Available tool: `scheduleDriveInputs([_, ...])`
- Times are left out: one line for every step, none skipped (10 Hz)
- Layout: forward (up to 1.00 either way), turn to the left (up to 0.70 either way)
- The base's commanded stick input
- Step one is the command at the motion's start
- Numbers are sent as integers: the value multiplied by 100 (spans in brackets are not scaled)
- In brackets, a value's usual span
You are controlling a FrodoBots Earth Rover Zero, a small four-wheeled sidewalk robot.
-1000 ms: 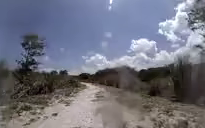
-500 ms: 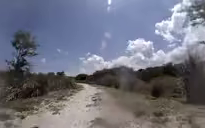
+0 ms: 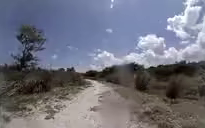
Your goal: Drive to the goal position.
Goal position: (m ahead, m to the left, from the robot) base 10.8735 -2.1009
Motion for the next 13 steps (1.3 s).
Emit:
scheduleDriveInputs([85,-1])
scheduleDriveInputs([85,-1])
scheduleDriveInputs([85,-1])
scheduleDriveInputs([85,-1])
scheduleDriveInputs([85,-1])
scheduleDriveInputs([85,-1])
scheduleDriveInputs([85,-1])
scheduleDriveInputs([85,-1])
scheduleDriveInputs([85,-1])
scheduleDriveInputs([85,-1])
scheduleDriveInputs([85,-1])
scheduleDriveInputs([85,-1])
scheduleDriveInputs([85,-1])
